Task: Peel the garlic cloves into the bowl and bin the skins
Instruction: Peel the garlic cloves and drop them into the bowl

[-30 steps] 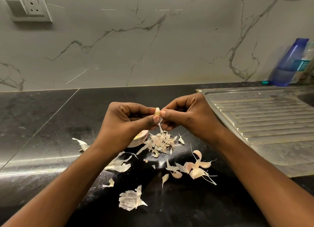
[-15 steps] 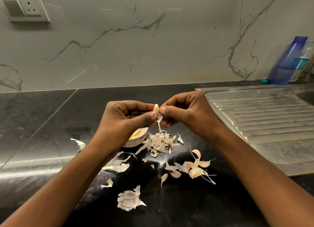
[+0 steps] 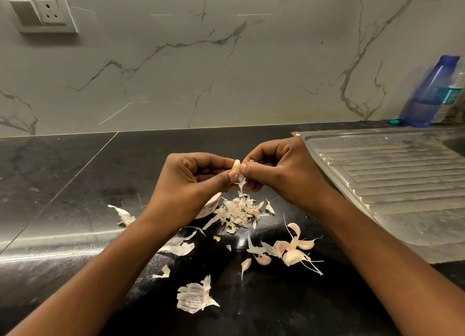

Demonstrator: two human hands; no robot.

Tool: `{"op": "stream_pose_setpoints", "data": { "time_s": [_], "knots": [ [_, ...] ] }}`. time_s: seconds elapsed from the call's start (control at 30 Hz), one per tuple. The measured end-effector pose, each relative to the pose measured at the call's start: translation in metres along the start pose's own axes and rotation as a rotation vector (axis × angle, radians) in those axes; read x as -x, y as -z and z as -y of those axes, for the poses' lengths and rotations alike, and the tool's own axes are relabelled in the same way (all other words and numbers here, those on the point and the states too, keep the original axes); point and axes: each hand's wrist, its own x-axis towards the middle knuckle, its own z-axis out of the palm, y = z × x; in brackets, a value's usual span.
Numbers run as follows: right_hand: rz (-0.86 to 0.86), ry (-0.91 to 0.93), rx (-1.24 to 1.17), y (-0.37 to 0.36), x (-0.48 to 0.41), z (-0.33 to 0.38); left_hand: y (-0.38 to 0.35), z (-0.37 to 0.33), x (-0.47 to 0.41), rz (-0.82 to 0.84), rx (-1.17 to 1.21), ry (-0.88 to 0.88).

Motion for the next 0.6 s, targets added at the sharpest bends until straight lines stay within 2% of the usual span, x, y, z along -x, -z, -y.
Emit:
{"op": "stream_pose_setpoints", "data": {
  "time_s": [0.3, 0.6],
  "knots": [
    [-0.058, 0.038, 0.003, 0.0042, -0.0009, 0.0008, 0.0017, -0.0053, -0.0012, 0.027, 0.32, 0.163],
    [-0.069, 0.02, 0.032, 0.0084, -0.0014, 0.0016, 0.0027, -0.0057, -0.0034, 0.026, 0.419, 0.238]
  ]
}}
